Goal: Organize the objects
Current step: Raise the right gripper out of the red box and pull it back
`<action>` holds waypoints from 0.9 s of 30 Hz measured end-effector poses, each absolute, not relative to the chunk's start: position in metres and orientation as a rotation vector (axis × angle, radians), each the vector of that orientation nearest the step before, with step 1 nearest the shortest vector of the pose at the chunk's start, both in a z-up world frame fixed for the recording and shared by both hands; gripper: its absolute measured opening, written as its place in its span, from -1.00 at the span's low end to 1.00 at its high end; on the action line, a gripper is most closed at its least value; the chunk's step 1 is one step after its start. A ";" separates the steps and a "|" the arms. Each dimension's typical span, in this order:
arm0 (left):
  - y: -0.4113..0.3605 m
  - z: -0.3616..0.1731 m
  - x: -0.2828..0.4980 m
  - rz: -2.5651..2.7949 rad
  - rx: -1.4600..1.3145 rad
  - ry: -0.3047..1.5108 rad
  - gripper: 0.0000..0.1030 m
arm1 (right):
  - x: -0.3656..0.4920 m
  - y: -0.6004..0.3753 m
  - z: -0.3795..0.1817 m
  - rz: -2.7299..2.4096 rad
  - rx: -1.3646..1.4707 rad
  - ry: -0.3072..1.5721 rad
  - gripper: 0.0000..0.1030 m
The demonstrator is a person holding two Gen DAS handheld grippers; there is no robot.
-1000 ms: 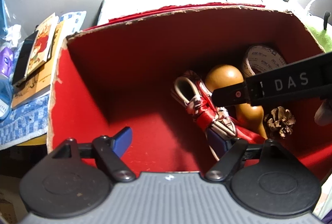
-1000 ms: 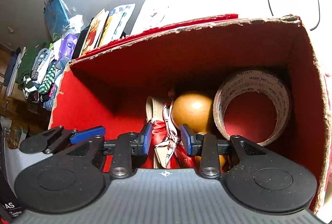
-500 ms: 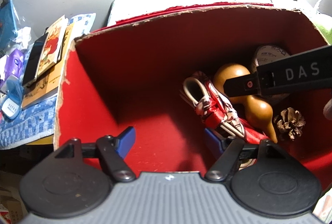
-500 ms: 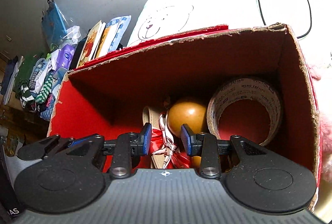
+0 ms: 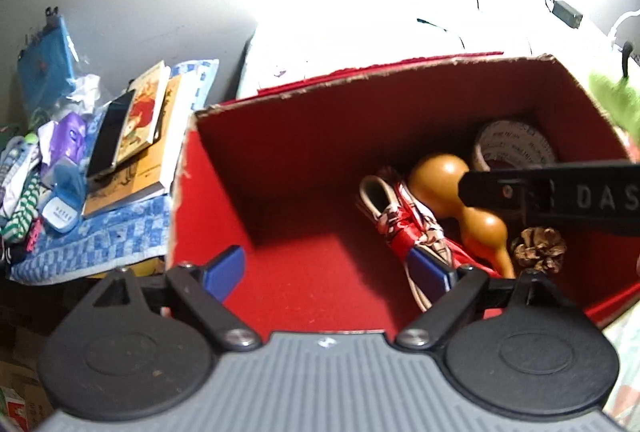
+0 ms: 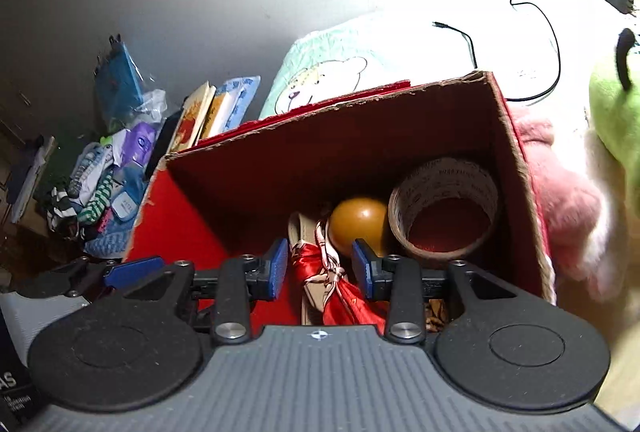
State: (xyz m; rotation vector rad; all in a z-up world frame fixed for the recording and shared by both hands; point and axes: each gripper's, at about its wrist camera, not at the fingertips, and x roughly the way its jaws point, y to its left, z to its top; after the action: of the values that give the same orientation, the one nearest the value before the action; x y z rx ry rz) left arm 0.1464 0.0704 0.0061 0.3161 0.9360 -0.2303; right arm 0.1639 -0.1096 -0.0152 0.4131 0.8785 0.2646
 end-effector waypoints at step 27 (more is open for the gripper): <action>0.099 0.045 0.063 -0.163 0.346 0.883 0.84 | 0.060 -0.100 0.011 0.310 0.429 0.646 0.15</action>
State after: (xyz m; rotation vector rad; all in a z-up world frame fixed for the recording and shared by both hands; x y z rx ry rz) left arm 0.0631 0.0988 0.0447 0.3458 0.8835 -0.1632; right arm 0.0605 -0.0997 0.0106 0.4288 0.6462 0.3100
